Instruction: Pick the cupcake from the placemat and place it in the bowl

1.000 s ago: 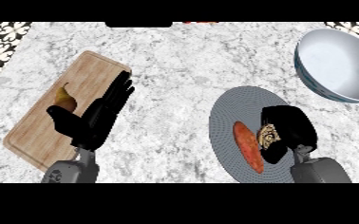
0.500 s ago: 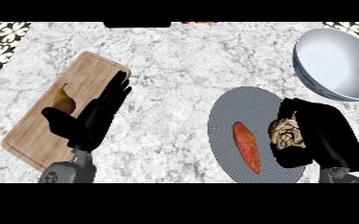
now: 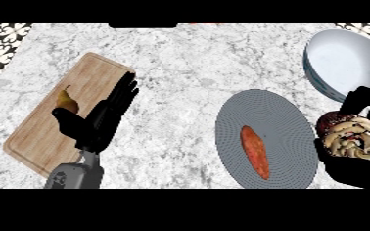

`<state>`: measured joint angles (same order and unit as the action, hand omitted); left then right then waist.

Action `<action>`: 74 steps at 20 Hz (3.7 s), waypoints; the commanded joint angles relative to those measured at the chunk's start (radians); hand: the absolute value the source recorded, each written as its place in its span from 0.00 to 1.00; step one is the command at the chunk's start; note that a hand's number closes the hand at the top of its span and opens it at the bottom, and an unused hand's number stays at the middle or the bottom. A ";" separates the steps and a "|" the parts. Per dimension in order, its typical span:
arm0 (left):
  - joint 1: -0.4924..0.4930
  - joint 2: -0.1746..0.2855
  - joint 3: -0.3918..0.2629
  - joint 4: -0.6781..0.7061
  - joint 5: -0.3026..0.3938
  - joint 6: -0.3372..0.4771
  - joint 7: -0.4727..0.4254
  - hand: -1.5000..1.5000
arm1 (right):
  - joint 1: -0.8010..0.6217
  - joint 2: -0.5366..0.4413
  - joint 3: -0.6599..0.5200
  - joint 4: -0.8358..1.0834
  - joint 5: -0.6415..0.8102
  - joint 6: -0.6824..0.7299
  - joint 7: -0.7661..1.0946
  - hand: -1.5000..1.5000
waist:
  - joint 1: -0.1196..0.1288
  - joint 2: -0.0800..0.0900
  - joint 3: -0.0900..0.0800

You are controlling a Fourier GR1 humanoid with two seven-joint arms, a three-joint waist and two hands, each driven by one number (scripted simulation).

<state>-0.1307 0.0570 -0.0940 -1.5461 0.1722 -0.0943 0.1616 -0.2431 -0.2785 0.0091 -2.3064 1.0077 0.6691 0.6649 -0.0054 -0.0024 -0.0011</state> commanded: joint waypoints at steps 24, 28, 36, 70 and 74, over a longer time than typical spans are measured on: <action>0.000 -0.010 -0.008 -0.049 0.003 -0.037 0.043 0.50 | -0.430 -0.277 -0.335 1.137 0.021 -0.550 -0.512 1.00 | 0.038 0.011 0.002; -0.034 -0.001 0.007 -0.034 0.013 -0.040 0.072 0.50 | -0.499 -0.286 -0.338 1.389 0.068 -0.714 -0.598 1.00 | 0.046 0.016 0.003; 0.003 -0.005 -0.009 -0.067 0.000 -0.039 0.037 0.50 | -0.625 -0.344 -0.413 1.771 0.092 -0.710 -0.506 0.00 | 0.077 0.024 0.004; 0.116 0.000 0.054 -0.066 -0.006 0.023 0.009 0.50 | 0.094 -0.047 -0.986 1.005 -0.840 -0.196 -1.303 1.00 | -0.121 -0.033 -0.005; 0.129 0.015 0.081 -0.067 0.013 0.010 -0.010 0.50 | 0.345 0.091 -1.024 0.884 -0.908 -0.072 -1.398 1.00 | -0.134 -0.027 -0.005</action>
<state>-0.0204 0.0716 -0.0236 -1.6155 0.1789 -0.0811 0.1716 -0.0980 -0.2896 -0.9902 -1.3020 0.1522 0.4724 -0.6479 -0.1263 -0.0329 -0.0056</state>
